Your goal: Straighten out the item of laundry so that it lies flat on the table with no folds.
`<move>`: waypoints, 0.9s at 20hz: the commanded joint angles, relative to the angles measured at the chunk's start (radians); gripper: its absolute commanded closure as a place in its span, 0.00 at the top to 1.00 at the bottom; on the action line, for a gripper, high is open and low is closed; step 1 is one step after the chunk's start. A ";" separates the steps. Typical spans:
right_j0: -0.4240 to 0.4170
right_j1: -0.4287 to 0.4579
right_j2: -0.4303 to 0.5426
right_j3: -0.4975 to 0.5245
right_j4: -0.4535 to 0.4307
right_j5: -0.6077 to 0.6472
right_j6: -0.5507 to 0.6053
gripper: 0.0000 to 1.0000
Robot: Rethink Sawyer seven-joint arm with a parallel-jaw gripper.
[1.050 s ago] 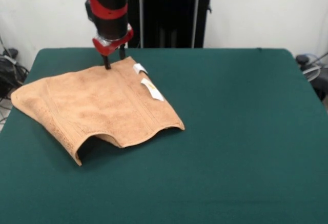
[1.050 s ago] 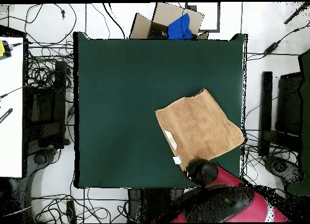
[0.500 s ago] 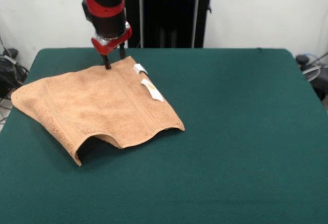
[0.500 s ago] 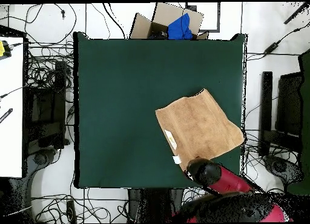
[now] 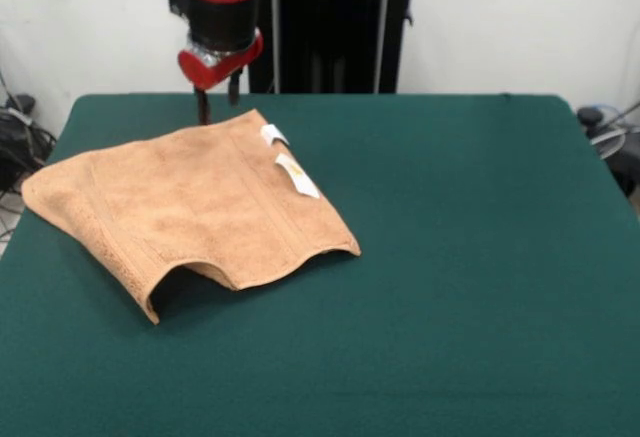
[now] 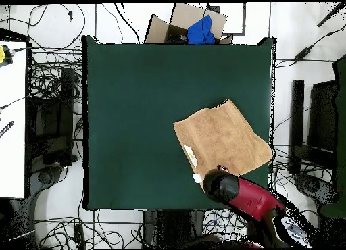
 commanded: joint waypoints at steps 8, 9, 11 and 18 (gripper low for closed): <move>-0.007 -0.112 -0.021 -0.117 -0.023 0.202 0.166 1.00; -0.053 -0.109 0.034 -0.111 -0.021 0.184 0.134 1.00; -0.089 -0.071 0.076 -0.129 -0.014 0.186 0.121 1.00; -0.191 0.049 0.238 -0.187 -0.015 0.200 0.058 1.00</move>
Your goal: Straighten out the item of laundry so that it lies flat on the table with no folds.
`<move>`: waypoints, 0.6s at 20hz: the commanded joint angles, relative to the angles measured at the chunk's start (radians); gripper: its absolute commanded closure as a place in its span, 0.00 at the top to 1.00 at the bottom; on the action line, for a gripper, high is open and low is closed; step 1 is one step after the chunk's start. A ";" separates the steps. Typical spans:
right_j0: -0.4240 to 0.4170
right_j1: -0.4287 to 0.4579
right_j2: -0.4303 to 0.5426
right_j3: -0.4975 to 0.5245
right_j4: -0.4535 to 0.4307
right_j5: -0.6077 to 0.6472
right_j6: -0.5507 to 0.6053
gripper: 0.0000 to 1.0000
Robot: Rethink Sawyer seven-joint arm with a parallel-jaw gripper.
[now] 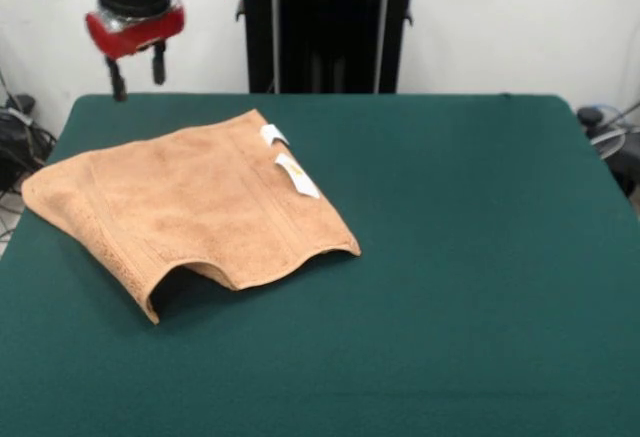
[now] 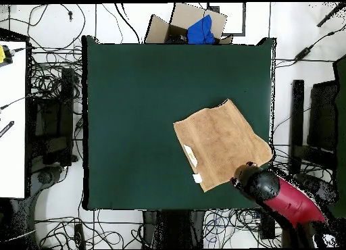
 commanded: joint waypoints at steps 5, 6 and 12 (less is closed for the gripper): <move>-0.012 0.203 0.237 -0.165 -0.030 0.101 0.059 1.00; -0.014 0.204 0.242 -0.161 -0.030 0.092 0.065 1.00; -0.031 0.193 0.262 -0.108 -0.019 0.043 0.123 1.00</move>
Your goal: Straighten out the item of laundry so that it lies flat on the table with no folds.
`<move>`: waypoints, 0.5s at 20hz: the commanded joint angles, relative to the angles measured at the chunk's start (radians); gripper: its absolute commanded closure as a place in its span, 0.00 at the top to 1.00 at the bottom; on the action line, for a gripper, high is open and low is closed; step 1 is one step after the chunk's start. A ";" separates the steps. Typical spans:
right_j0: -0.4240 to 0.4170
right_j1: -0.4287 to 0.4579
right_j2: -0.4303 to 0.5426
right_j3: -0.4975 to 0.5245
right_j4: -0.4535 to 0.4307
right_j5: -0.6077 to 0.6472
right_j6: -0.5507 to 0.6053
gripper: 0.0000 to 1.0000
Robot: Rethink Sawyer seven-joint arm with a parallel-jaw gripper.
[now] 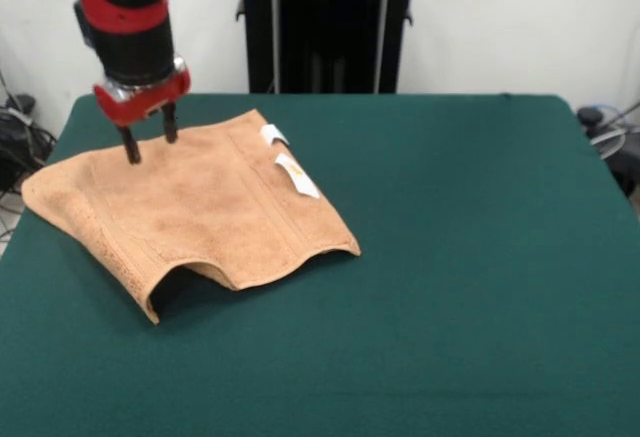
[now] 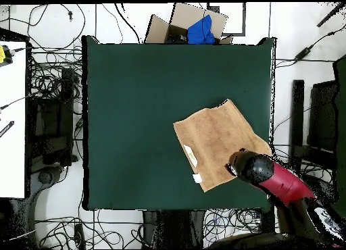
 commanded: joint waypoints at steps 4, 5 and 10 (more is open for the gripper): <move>-0.012 0.043 0.176 0.034 -0.016 0.015 0.145 1.00; -0.011 0.031 0.176 0.045 -0.017 0.013 0.152 1.00; 0.006 -0.005 0.159 0.052 -0.021 0.043 0.160 1.00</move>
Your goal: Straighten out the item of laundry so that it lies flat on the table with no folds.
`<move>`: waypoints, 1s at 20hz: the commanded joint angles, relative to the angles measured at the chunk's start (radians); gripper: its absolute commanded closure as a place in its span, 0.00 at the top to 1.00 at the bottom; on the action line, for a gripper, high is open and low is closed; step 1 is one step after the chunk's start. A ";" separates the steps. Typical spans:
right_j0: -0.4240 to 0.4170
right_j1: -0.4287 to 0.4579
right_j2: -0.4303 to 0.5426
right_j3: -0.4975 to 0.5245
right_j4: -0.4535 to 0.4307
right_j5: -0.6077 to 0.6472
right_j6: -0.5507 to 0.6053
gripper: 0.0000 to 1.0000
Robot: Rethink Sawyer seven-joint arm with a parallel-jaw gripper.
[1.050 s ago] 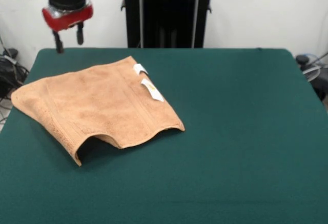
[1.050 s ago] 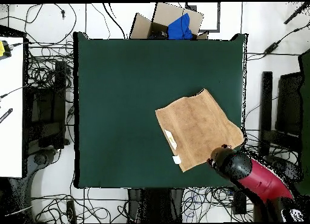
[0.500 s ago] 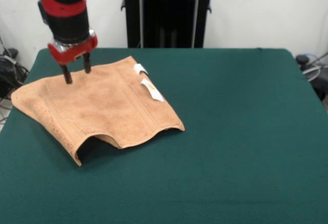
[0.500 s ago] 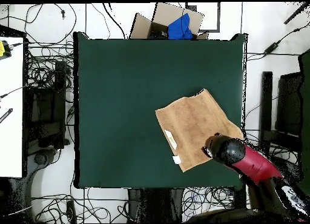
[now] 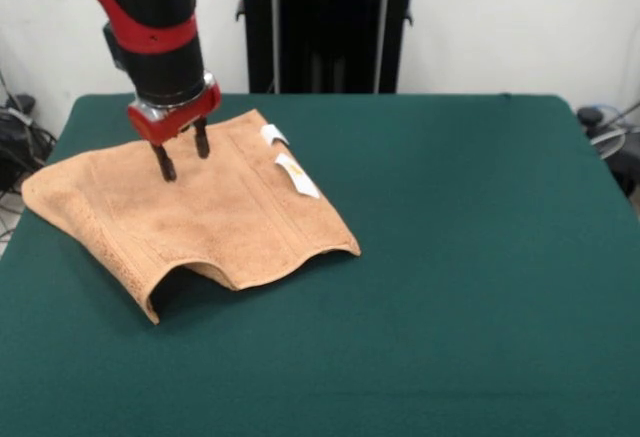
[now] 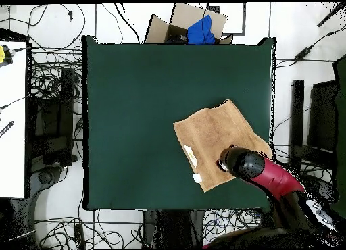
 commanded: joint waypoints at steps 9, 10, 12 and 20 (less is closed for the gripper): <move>0.011 -0.042 0.093 0.022 -0.002 0.074 0.172 1.00; 0.007 -0.044 0.096 0.024 0.000 0.070 0.174 1.00; 0.010 -0.047 0.095 0.022 0.000 0.069 0.176 1.00; 0.041 -0.069 0.102 0.032 -0.013 0.037 0.179 1.00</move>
